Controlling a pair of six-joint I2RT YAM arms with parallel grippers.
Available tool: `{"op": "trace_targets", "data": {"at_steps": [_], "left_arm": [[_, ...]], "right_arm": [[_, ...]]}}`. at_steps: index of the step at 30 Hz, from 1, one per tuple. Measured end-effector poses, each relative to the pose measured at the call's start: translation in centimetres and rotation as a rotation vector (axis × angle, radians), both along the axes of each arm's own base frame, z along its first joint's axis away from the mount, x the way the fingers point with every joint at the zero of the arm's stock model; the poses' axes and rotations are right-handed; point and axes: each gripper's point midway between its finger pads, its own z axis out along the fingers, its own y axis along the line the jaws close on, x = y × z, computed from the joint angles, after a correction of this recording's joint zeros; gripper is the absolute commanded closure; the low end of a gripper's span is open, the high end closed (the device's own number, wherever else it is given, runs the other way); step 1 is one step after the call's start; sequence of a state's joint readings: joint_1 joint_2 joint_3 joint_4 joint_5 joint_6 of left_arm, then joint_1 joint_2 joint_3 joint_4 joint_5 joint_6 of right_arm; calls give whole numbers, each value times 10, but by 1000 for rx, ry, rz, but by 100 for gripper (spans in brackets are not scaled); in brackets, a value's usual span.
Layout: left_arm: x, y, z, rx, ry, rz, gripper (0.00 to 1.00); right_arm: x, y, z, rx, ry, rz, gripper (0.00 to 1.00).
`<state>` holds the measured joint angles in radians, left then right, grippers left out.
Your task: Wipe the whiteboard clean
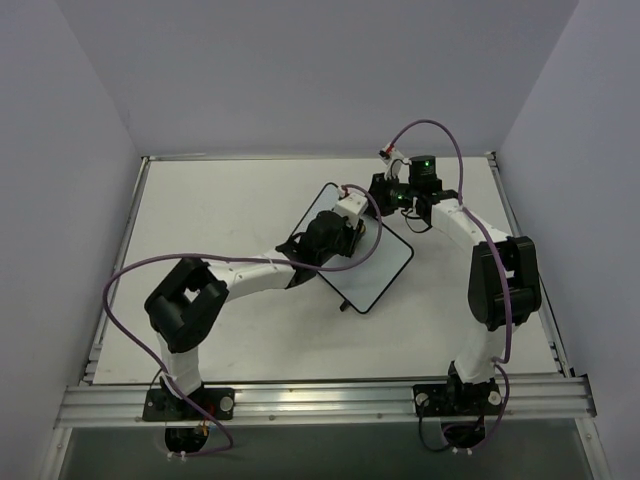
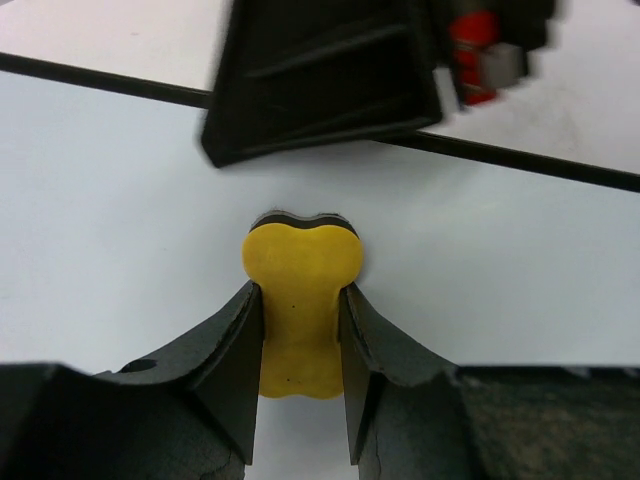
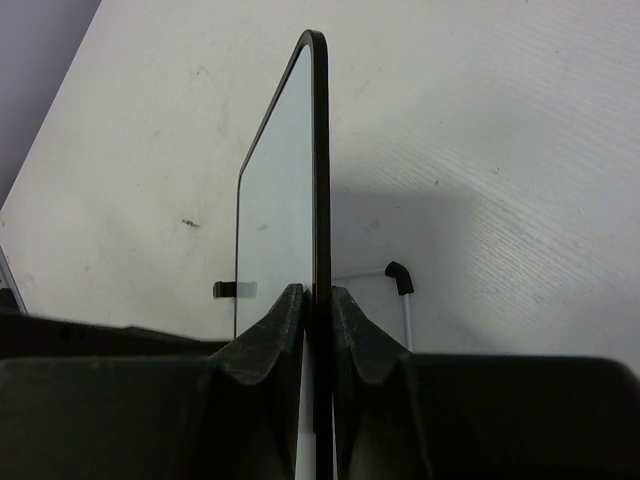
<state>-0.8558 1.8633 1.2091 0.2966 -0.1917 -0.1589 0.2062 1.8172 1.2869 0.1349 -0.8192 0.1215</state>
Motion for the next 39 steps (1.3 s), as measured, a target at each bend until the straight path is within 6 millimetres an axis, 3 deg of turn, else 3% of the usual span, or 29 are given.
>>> {"op": "trace_targets", "data": {"at_steps": [8,15,20,29,35,39], "left_arm": [[-59,-44,-5,-12,-25,-142,98],[-63,-38,-10,-30,-7,-141,98],[-40,-19,-12,-53,26,-93,98],[38,53,-15,-51,53,120,98],[64,94,-32,-25,82,234,98],[69,117,-46,3,108,285,98]], "right_arm": [[0,0,0,-2,-1,0,100],[-1,1,1,5,-1,8,100],[0,1,0,-1,-6,3,100],[1,0,-1,-6,-6,-4,100],[-1,0,0,-4,2,-5,100],[-4,2,3,2,5,4,100]]}}
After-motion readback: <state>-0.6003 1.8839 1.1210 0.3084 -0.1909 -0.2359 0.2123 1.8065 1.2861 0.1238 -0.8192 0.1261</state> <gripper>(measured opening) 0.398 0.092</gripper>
